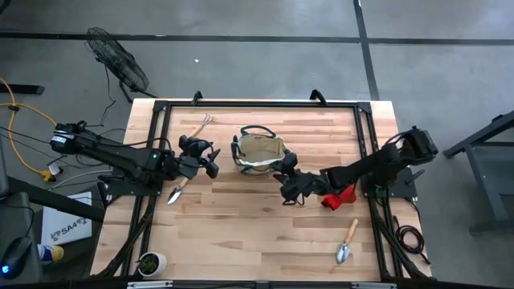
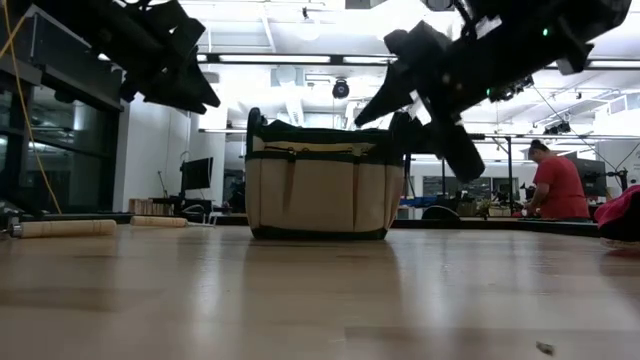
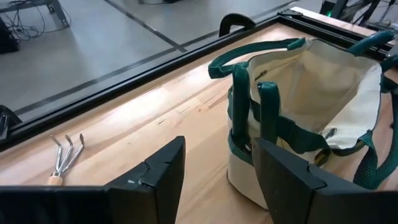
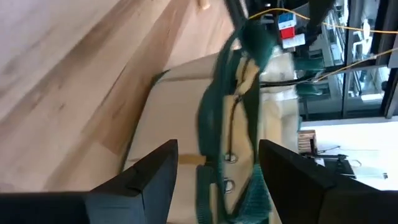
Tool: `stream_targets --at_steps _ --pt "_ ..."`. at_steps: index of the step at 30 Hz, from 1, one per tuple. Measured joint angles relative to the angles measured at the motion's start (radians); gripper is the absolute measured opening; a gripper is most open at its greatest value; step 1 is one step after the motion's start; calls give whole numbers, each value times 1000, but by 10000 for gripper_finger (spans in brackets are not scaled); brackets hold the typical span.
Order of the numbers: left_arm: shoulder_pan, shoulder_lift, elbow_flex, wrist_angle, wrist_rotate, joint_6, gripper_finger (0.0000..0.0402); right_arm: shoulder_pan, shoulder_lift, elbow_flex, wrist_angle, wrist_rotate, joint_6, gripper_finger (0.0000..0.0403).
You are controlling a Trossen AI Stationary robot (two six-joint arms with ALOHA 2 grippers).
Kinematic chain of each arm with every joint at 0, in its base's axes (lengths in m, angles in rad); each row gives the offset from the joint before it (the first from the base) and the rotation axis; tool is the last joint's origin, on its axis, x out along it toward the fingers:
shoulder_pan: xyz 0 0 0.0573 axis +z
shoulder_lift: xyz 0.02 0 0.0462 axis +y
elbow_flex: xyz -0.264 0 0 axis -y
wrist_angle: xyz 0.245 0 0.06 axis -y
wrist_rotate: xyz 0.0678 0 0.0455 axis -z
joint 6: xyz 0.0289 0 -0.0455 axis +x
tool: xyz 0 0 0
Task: Pick & Place Garden tools in Gardening bag
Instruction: Adjust the gardening bag on the table
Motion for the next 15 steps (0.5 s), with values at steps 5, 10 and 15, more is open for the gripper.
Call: stream_targets --at_steps 5,10,15 --pt "0 0 0 -6 0 -8 184 -18 28 0 30 64 -18 215" --pt "0 0 0 -6 0 -11 184 -17 28 0 52 92 -23 211" --pt "0 0 0 -6 5 -12 184 -16 27 0 57 101 -43 172"
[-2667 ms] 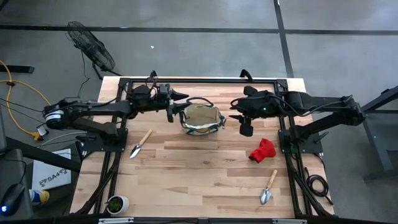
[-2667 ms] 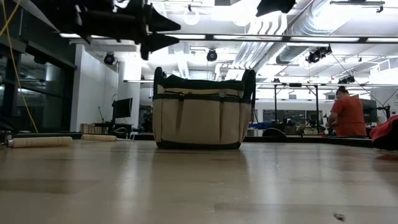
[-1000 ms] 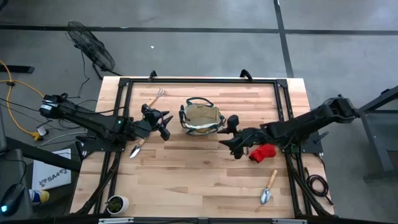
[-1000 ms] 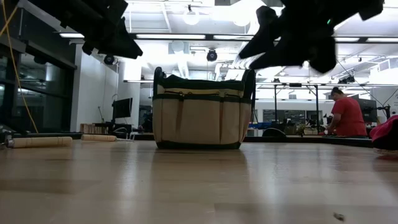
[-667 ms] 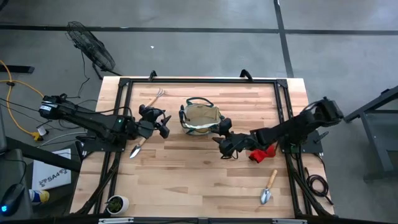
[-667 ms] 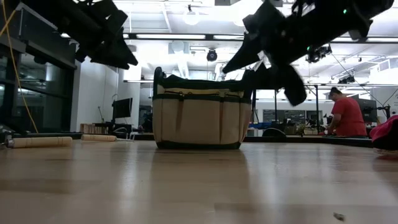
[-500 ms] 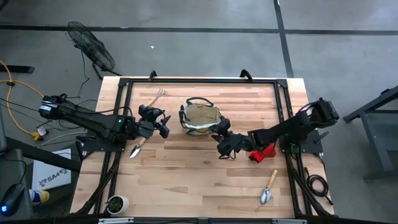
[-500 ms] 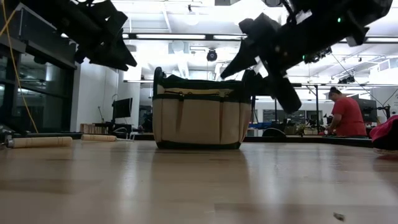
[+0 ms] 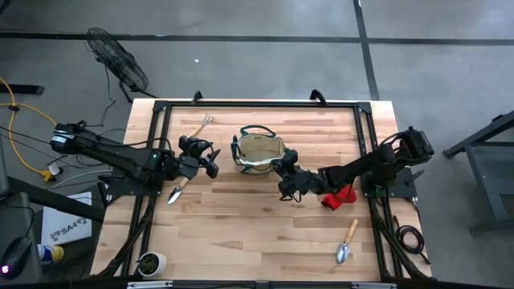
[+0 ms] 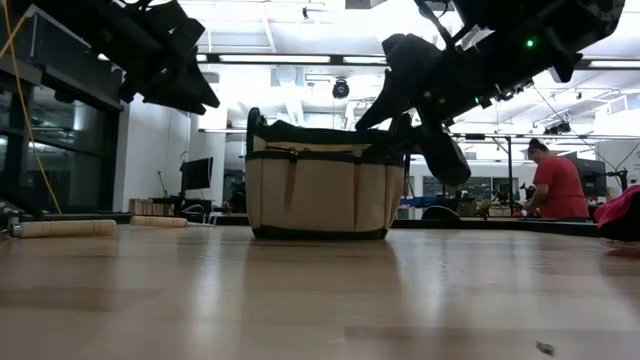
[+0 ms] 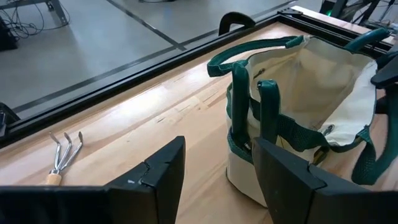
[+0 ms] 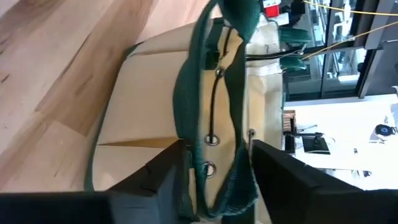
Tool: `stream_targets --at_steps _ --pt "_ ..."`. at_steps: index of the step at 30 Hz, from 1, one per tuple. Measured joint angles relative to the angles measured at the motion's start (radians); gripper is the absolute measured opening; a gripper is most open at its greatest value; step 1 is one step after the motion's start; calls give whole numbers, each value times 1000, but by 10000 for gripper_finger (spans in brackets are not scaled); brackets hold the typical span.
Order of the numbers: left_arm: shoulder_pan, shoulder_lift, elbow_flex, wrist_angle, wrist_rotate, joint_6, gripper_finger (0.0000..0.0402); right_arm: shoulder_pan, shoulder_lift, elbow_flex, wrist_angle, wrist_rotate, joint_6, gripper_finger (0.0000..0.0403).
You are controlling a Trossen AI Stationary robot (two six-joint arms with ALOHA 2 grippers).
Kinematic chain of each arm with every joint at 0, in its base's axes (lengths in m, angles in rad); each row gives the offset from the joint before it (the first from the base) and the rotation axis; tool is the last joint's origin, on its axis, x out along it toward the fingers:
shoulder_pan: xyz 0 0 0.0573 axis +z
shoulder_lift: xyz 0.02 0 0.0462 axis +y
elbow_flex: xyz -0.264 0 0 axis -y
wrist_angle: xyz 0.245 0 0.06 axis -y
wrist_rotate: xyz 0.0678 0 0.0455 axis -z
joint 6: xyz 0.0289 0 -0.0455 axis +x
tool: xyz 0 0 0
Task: Pick & Place Garden tools in Gardening bag
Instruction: Adjust the gardening bag on the table
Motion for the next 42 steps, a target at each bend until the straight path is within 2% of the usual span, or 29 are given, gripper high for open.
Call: stream_targets --at_steps 10,16,21,25,31,42 --pt "0 0 0 0 11 -3 184 34 0 0 71 66 -1 58" --pt "0 0 0 -1 26 -11 184 60 -4 0 146 74 -19 17" --pt "0 0 0 -8 34 -22 184 41 -5 0 217 97 28 24" --pt "0 0 0 -8 37 -26 184 1 -5 0 219 100 150 33" --pt "0 0 0 -8 57 -29 184 -46 -5 0 218 98 329 26" --pt "0 0 0 -8 84 -39 184 -79 -5 0 217 42 621 29"
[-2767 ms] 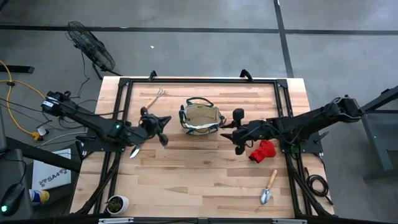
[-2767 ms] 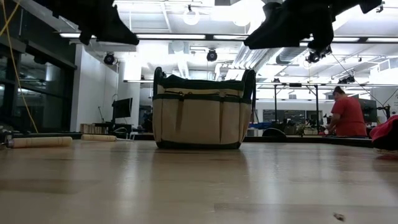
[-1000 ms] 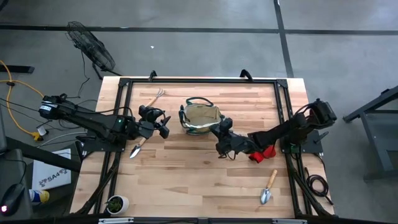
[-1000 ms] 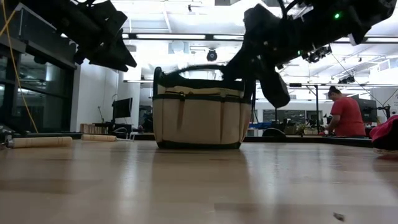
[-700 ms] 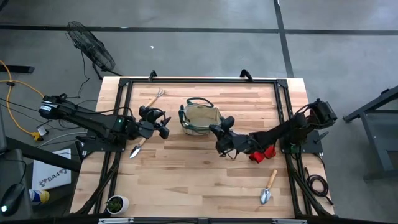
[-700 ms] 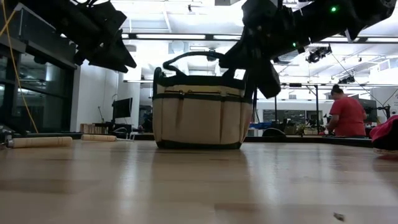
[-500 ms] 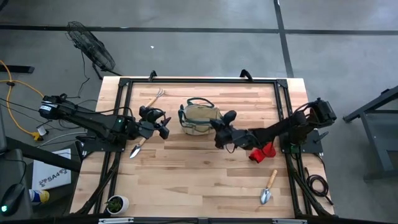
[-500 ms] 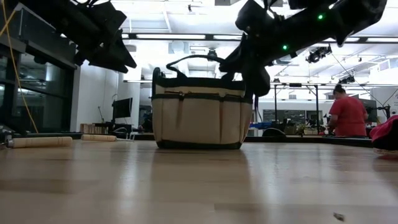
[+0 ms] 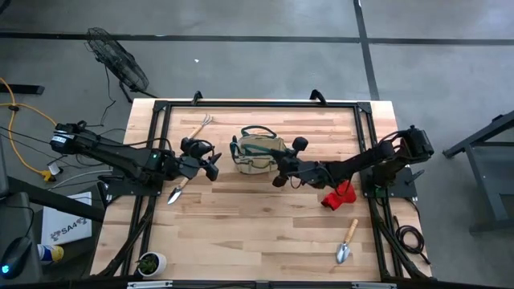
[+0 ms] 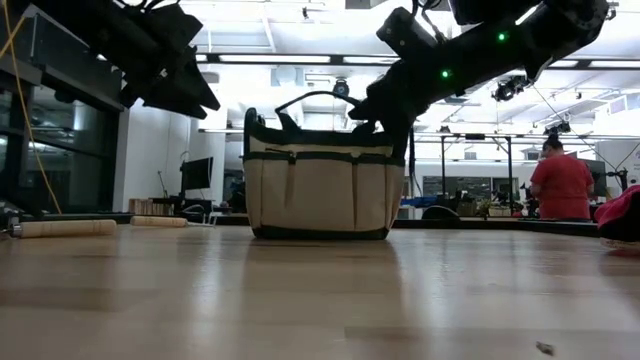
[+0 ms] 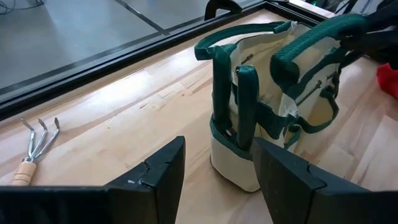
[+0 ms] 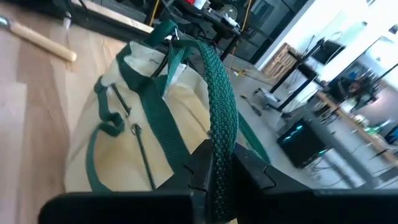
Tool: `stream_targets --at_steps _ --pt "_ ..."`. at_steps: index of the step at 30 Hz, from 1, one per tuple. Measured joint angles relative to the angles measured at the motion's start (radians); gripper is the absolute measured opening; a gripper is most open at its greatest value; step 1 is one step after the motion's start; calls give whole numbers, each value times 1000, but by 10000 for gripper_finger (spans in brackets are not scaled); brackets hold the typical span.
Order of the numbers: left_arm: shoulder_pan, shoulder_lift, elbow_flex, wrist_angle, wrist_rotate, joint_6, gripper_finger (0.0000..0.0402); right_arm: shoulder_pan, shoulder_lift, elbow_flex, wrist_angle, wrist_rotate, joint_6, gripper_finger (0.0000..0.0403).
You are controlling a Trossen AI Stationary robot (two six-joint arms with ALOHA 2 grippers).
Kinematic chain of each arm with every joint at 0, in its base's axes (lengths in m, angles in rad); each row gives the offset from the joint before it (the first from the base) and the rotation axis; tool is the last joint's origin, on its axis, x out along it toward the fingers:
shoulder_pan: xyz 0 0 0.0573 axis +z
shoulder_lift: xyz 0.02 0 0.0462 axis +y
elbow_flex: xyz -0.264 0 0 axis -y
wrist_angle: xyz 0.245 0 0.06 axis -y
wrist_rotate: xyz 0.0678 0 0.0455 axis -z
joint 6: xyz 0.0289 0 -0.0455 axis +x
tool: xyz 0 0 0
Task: Pick & Place Garden tools in Gardening bag
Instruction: Adjust the gardening bag on the table, then put the hand rake into the gardening bag
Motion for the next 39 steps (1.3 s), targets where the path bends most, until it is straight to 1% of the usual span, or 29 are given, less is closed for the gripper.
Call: stream_targets --at_steps 4,8,10,15,18,22,27,30,34,39 --pt "0 0 0 0 10 -3 184 1 0 0 0 -7 81 29" --pt "0 0 0 0 21 -7 184 0 0 0 1 -37 172 29" --pt "0 0 0 0 32 -9 184 -2 0 0 1 -57 204 29" --pt "0 0 0 0 43 -11 184 -20 -1 0 1 -63 258 29" --pt "0 0 0 0 49 -11 184 -39 -17 0 -22 -120 295 31" --pt "0 0 0 0 49 -11 184 -66 -58 0 -72 -183 364 56" --pt "0 0 0 -1 51 -11 184 -84 -128 0 -108 -189 409 105" --pt "0 0 0 -1 51 -11 184 -92 -172 0 -137 -189 414 126" --pt "0 0 0 0 53 -11 184 -105 -212 1 -180 -189 435 141" --pt "0 0 0 -1 58 -13 184 -128 -230 1 -223 -189 433 141"
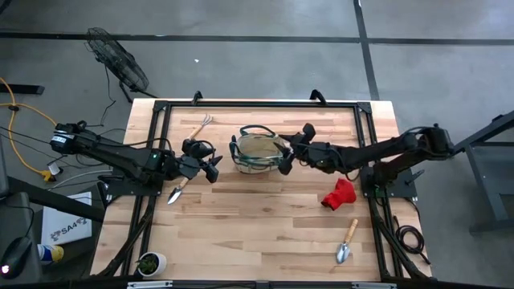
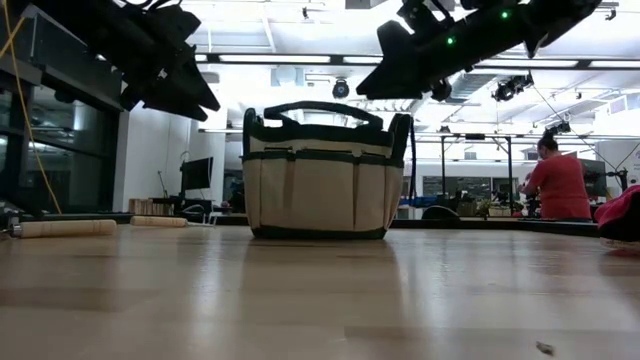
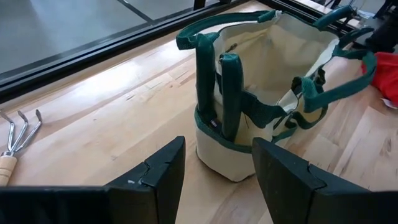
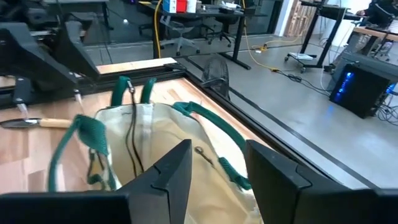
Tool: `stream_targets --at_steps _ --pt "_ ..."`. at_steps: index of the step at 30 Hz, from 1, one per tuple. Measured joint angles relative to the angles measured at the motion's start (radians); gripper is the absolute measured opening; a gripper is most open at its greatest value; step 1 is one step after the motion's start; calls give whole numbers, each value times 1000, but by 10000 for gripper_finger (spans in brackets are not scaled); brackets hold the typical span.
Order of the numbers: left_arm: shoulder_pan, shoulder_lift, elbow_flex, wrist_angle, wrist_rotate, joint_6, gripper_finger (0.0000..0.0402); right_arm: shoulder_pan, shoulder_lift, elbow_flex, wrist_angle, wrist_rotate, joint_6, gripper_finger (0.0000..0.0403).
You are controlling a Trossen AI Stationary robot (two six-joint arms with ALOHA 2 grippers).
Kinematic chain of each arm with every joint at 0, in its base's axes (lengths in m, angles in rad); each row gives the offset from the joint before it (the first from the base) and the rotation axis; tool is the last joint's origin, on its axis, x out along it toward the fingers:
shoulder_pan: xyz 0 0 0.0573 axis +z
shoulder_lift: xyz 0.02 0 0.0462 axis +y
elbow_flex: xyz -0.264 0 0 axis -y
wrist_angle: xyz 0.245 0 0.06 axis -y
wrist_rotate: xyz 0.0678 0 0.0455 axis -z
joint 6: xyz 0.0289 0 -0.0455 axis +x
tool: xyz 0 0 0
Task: Pick & Place Garden tools in Gardening bag
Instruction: Put the hand rake into the gardening bag
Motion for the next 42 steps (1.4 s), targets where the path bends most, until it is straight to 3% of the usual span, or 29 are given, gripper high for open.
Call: stream_targets --at_steps 6,11,14,19,30,42 --pt "0 0 0 -37 -18 -10 184 -4 -92 0 -108 14 -21 141" --pt "15 0 0 -151 -155 -83 184 -15 -199 0 -229 19 -22 141" --pt "79 0 0 -220 -164 -145 184 -30 -253 0 -304 19 -22 141" --pt "277 0 0 -239 -16 -131 184 -63 -301 0 -389 12 -23 141" --pt "734 20 0 -240 373 86 184 -138 -311 -1 -482 -65 -25 140" --pt "933 205 0 -237 465 182 184 -213 -310 -1 -572 -202 -25 140"
